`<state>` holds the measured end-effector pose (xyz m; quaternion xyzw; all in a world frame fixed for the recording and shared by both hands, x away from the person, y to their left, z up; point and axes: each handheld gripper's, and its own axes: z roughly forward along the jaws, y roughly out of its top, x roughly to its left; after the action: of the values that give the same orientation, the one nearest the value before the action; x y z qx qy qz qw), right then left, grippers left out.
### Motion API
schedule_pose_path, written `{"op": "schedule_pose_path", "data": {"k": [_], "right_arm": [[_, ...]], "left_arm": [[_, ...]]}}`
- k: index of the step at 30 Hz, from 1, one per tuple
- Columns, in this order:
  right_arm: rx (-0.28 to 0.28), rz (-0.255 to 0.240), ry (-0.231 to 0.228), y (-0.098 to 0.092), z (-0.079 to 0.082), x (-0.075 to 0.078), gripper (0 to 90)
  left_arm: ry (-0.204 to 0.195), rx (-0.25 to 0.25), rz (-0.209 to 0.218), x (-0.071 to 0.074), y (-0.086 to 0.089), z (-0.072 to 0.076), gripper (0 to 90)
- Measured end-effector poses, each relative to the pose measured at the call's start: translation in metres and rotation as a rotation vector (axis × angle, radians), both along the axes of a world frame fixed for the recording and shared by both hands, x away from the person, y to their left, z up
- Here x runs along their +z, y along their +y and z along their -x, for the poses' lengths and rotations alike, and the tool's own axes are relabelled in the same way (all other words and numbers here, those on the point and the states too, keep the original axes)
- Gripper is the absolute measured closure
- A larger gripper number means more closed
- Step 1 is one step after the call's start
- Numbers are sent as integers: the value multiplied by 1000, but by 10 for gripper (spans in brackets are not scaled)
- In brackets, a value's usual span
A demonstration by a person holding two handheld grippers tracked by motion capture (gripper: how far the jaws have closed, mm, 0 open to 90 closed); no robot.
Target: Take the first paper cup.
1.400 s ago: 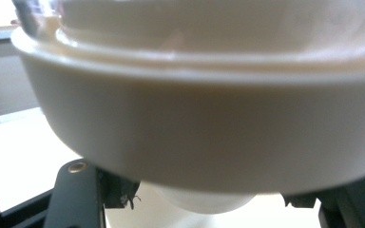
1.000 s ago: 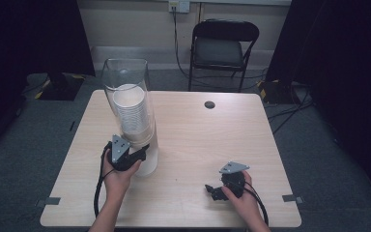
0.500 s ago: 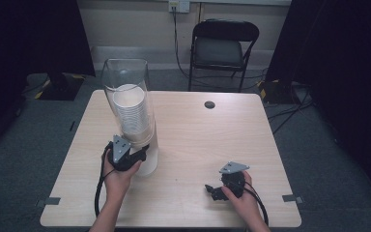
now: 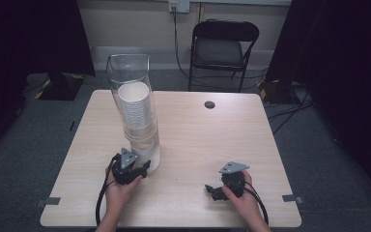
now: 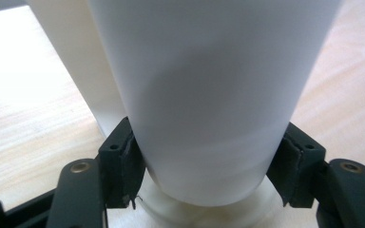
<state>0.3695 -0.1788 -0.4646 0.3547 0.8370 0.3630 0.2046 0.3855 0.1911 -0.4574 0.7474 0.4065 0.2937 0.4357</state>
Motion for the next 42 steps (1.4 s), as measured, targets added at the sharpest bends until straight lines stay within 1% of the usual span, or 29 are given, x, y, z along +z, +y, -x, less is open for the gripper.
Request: {"op": "schedule_pose_path", "data": {"k": [1,2,3,4,5,6,8,9,11,14,15,17,18,19,20,22,23,25,26,27,29,30,32,33,35,37,38,40,42], "right_arm": [[1,0,0,0,0,0,14],[1,0,-1,0,0,0,13],[4,2,-3,0,-1,0,13],[4,2,-3,0,-1,0,13],[4,2,-3,0,-1,0,14],[2,2,-2,0,-1,0,14],[2,0,-1,0,0,0,13],[3,2,-2,0,-1,0,13],[2,1,-2,0,-1,0,13],[2,1,-1,0,-1,0,13],[1,1,-1,0,-1,0,13],[-1,1,-1,0,-1,0,9],[-3,2,-1,0,-1,0,7],[-6,4,-2,0,-1,0,5],[-7,4,-2,0,-1,0,5],[-9,5,-2,0,-1,0,5],[-13,5,-3,0,0,0,5],[-22,4,-2,1,0,0,8],[-25,1,-3,0,0,0,19],[-41,-11,-7,0,1,0,65],[-57,-23,-18,-2,1,2,183],[-63,-28,-15,-3,1,4,202],[-75,-27,-7,-3,-1,9,178],[-66,-32,-13,-4,-1,13,178],[-64,-51,-6,-2,0,21,179],[-53,-53,-17,-1,0,28,188],[-49,-59,-17,0,0,31,192],[-41,-101,-2,2,-3,39,192],[-33,-110,-6,3,-4,46,198]], "left_arm": [[-3,-1,-8,-2,1,1,360],[-5,-2,4,-4,1,2,360],[3,-13,18,-6,0,4,360],[9,-18,19,-8,-2,6,359],[8,-24,-1,-7,-3,7,359],[4,-37,-5,-7,-5,9,359],[10,-42,-1,-8,-6,12,358],[14,-56,-7,-8,-8,13,358],[11,-73,-38,-8,-10,16,358],[6,-105,-37,-8,-14,19,356],[11,-113,-30,-8,-16,21,356],[4,-133,-50,-8,-17,22,355],[17,-138,-38,-8,-18,23,355],[24,-140,-37,-8,-19,23,355],[30,-153,-36,-8,-20,24,355],[24,-177,-51,-8,-21,25,354],[27,-181,-31,-9,-22,26,354],[27,-207,-34,-9,-23,27,354],[26,-222,-35,-9,-24,28,354],[27,-233,-30,-9,-25,29,353],[27,-244,-27,-9,-27,30,353],[28,-257,-28,-9,-29,30,353],[22,-280,-45,-9,-31,30,353],[24,-293,-42,-9,-33,31,353],[23,-303,-52,-9,-36,31,352],[20,-316,-52,-9,-40,32,352],[17,-328,-59,-9,-41,32,352],[14,-337,-59,-9,-45,33,352],[17,-348,-62,-9,-47,34,352]]}}
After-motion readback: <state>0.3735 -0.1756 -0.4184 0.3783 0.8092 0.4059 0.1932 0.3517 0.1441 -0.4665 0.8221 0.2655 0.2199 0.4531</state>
